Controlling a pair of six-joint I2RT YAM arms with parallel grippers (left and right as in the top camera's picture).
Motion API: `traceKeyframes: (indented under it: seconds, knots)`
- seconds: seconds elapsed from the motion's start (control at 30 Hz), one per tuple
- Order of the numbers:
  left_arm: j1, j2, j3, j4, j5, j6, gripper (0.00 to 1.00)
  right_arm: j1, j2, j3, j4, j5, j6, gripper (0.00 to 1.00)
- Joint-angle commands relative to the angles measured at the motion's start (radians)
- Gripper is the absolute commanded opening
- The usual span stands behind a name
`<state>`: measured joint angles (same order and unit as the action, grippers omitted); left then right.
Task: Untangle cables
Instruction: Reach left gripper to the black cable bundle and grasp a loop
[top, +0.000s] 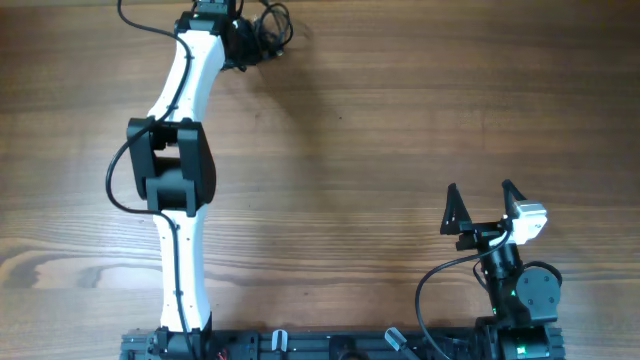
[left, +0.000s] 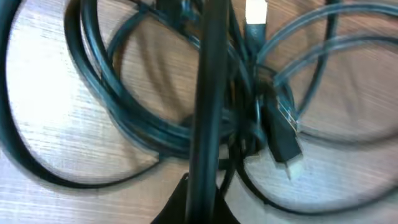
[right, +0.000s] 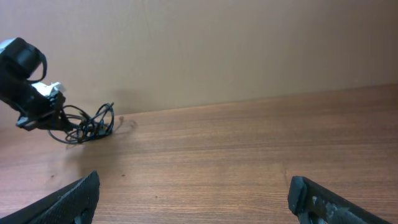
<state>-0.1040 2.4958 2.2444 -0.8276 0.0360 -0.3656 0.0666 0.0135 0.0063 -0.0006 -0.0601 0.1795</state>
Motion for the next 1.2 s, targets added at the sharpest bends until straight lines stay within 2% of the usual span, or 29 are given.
traceKeyframes:
  seconds: [0.0,0.13,0.23,0.33,0.4,0.5,0.57,0.63,0.7,0.73,0.97,1.17]
  knots:
    - [-0.001,-0.163,0.011,-0.122,0.114,-0.006,0.04,-0.004,-0.006,-0.001,0.003,-0.013,0.006,1.00]
    - [-0.001,-0.288,0.011,-0.323,0.237,0.005,0.04,-0.004,-0.006,-0.001,0.003,-0.013,0.006,1.00]
    - [-0.002,-0.316,0.011,-0.453,0.394,0.098,0.04,-0.004,-0.006,-0.001,0.003,-0.013,0.006,1.00]
    - [-0.008,-0.313,0.011,-0.586,0.488,0.158,0.04,-0.004,-0.006,-0.001,0.003,-0.013,0.006,1.00]
    - [-0.017,-0.313,0.011,-0.652,0.472,0.211,0.04,-0.004,-0.006,-0.001,0.003,-0.013,0.006,1.00]
    - [-0.039,-0.307,0.011,-0.684,0.401,0.201,0.06,-0.004,-0.006,-0.001,0.003,-0.012,0.006,1.00]
    - [-0.062,-0.303,0.011,-0.709,0.400,0.201,0.12,-0.004,-0.006,-0.001,0.003,-0.013,0.006,1.00]
    - [-0.092,-0.302,0.011,-0.735,0.376,0.201,0.25,-0.004,-0.006,-0.001,0.003,-0.013,0.006,1.00]
    - [-0.125,-0.302,0.011,-0.761,0.299,0.201,0.89,-0.004,-0.006,-0.001,0.003,-0.013,0.006,1.00]
    - [-0.138,-0.302,0.011,-0.775,0.273,0.199,1.00,-0.004,-0.006,-0.001,0.003,-0.013,0.006,1.00]
    - [-0.200,-0.305,0.011,-0.846,0.231,0.171,1.00,-0.004,-0.006,-0.001,0.003,-0.013,0.006,1.00]
    - [-0.200,-0.378,0.011,-0.857,0.216,0.148,1.00,-0.004,-0.006,-0.001,0.003,-0.013,0.006,1.00]
